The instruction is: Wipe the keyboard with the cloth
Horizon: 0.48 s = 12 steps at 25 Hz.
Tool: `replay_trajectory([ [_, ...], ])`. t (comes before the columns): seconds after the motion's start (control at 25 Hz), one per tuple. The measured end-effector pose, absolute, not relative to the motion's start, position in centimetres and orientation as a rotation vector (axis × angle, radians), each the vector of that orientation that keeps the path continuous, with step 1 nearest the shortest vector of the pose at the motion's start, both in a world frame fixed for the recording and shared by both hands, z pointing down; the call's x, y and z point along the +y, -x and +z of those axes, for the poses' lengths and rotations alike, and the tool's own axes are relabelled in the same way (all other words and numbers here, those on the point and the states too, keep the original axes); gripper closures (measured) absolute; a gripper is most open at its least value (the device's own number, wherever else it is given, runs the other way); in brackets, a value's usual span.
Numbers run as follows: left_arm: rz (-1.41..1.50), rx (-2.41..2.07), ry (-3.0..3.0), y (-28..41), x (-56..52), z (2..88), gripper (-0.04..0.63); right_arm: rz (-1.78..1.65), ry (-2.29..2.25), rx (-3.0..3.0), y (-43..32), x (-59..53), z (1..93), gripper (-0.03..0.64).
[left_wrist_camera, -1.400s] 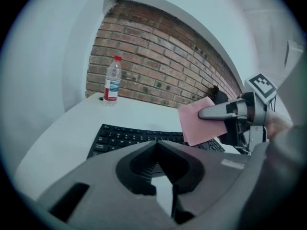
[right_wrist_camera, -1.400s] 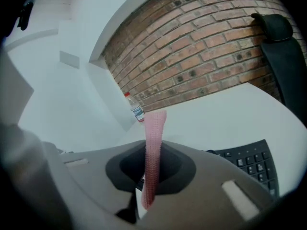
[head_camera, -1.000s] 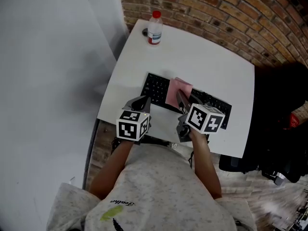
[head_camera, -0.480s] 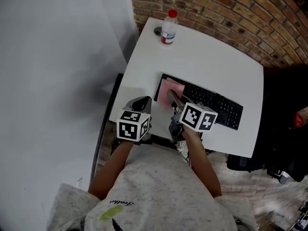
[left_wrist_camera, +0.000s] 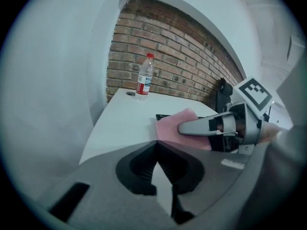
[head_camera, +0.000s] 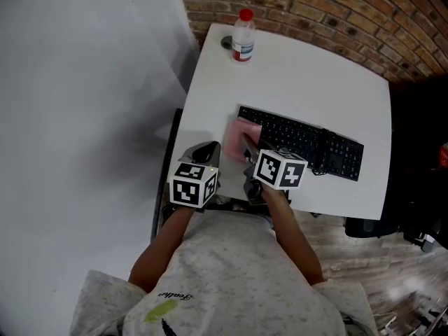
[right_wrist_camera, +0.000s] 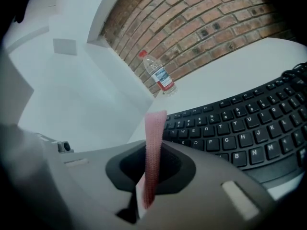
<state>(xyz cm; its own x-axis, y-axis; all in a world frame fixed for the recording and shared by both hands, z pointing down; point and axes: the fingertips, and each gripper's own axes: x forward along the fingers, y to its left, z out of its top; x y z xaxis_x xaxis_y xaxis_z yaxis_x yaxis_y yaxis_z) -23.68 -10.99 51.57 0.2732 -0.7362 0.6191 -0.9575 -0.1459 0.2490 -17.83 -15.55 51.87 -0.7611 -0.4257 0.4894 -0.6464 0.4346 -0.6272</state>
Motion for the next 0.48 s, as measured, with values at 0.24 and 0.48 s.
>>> replay_trajectory([
  [0.24,0.489,-1.475,-1.972,22.5,-12.3,52.0,0.607,1.226,-0.976,-2.417,16.6,-16.1,52.2,0.597],
  [0.48,0.504,-1.437,-2.000,20.5,-13.4,52.1,0.607,1.210,-1.002,-2.409,14.7,-16.3,52.3,0.597],
])
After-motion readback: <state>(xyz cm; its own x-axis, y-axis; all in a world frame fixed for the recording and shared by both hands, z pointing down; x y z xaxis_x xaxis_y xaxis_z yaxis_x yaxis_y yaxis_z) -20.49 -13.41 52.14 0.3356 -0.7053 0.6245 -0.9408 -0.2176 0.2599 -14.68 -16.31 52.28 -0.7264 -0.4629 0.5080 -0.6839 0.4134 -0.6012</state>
